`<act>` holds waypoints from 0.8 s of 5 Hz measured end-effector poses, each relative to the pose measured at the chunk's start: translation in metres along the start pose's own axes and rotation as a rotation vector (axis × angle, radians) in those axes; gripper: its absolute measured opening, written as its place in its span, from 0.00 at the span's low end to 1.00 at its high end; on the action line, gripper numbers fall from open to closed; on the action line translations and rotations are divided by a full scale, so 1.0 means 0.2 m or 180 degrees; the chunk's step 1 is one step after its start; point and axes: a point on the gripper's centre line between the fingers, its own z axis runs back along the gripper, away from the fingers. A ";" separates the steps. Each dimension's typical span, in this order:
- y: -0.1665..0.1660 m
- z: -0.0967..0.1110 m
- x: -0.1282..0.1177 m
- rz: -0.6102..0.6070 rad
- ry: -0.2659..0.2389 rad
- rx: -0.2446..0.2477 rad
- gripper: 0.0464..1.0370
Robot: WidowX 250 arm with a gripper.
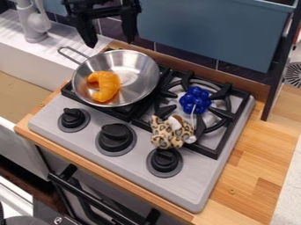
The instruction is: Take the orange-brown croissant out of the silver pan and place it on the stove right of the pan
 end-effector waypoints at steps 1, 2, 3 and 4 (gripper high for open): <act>0.01 -0.06 -0.01 0.0018 0.0116 0.0010 0.96; 0.01 -0.09 0.01 0.0018 0.0041 -0.0018 0.96; 0.05 -0.14 0.01 0.0049 -0.0072 -0.0066 0.96; 0.07 -0.15 0.03 0.0093 -0.0162 -0.0018 0.96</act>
